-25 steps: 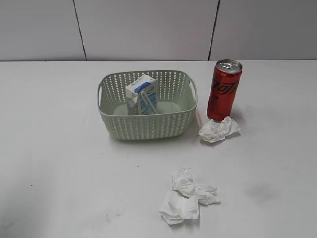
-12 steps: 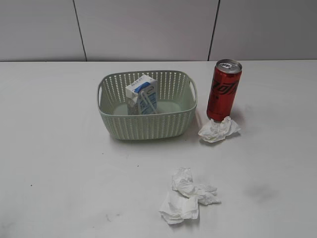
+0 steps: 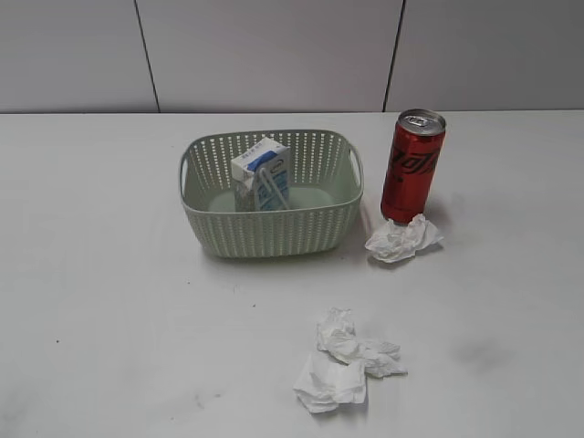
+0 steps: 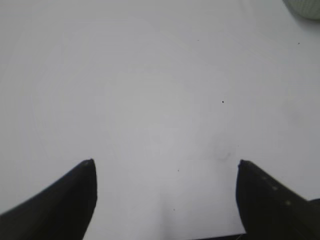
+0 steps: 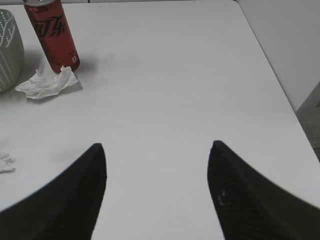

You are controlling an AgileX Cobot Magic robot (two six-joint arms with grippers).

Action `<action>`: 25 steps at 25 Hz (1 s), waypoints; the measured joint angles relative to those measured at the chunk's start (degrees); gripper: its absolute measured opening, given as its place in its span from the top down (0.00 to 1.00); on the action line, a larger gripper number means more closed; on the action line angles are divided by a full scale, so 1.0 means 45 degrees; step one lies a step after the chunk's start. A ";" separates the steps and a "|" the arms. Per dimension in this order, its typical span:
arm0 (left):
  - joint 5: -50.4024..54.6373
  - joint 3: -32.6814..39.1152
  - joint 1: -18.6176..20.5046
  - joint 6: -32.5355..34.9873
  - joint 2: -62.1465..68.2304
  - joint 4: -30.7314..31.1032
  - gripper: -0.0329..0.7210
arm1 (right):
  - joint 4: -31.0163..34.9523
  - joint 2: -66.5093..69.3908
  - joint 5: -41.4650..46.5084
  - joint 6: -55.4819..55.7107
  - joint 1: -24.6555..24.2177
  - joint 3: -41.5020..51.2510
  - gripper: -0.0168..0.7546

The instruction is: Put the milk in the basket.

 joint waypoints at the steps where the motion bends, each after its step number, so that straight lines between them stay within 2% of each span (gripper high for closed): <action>1: 0.0000 0.0000 0.0000 0.0000 0.0000 0.0000 0.10 | 0.0000 0.0000 0.0000 0.0000 0.0000 0.0000 0.33; 12: -0.0014 0.0000 0.0000 0.0869 -0.0004 -0.0575 0.14 | 0.0000 0.0000 0.0012 0.0011 0.0000 0.0000 0.33; 20: -0.0026 0.0000 0.0040 0.0916 -0.0015 -0.0601 0.28 | 0.0000 0.0000 0.0012 0.0015 0.0000 0.0000 0.33; 25: -0.0039 0.0000 0.0663 0.0916 -0.0538 -0.0616 0.35 | 0.0000 0.0000 0.0012 0.0015 0.0000 0.0000 0.33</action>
